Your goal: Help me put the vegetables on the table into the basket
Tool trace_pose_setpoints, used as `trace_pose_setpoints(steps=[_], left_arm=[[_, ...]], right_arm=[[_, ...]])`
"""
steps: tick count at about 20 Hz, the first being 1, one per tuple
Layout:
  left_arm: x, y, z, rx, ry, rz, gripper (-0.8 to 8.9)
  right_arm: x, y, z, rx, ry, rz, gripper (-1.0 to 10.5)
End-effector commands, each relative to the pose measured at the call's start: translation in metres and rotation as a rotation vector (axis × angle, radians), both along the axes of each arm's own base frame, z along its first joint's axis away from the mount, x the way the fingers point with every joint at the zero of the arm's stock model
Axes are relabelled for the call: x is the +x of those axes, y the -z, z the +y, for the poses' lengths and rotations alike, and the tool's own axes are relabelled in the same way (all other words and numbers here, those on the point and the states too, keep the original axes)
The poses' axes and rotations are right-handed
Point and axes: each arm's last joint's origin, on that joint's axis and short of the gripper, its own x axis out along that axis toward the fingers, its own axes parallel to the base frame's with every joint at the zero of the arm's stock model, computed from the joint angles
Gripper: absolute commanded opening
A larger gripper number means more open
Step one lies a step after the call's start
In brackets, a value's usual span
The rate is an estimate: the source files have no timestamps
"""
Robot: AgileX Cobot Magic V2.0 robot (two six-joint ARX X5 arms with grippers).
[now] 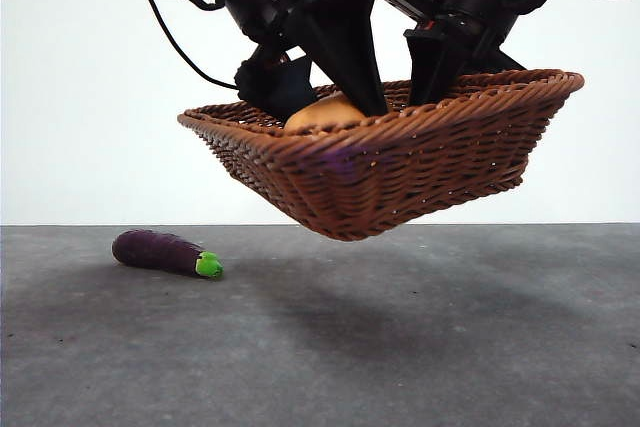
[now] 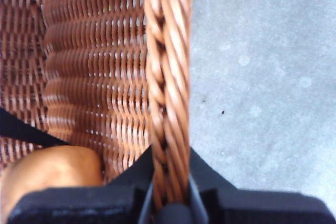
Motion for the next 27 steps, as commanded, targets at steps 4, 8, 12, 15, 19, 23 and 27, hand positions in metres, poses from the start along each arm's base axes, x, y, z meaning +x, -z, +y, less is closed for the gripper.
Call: trace_pose_setpoints(steps=[4, 8, 12, 15, 19, 23, 27], left_arm=[[-0.005, -0.025, 0.017, -0.057, -0.088, -0.015, 4.14], [-0.006, -0.048, 0.039, -0.076, -0.226, -0.066, 4.15], [0.001, -0.109, 0.108, -0.166, -0.698, -0.172, 4.14], [0.02, -0.111, 0.143, -0.181, -0.913, -0.113, 4.14], [0.064, -0.075, 0.15, -0.196, -1.136, 0.02, 4.14], [0.103, -0.024, 0.141, -0.13, -1.222, 0.134, 4.14], [0.129, 0.028, 0.14, -0.042, -1.299, 0.223, 4.14]], right_arm=[[0.001, 0.0, 0.002, 0.031, -0.002, 0.006, -0.1], [0.001, -0.002, -0.001, 0.019, 0.008, -0.006, -0.1], [0.004, -0.022, -0.039, 0.05, 0.103, -0.07, -0.1], [-0.004, -0.046, -0.065, 0.076, 0.141, -0.155, -0.1], [-0.018, -0.067, -0.082, 0.093, 0.166, -0.227, -0.1], [-0.03, -0.079, -0.084, 0.092, 0.147, -0.267, -0.1], [-0.037, -0.084, -0.086, 0.084, 0.126, -0.284, -0.1]])
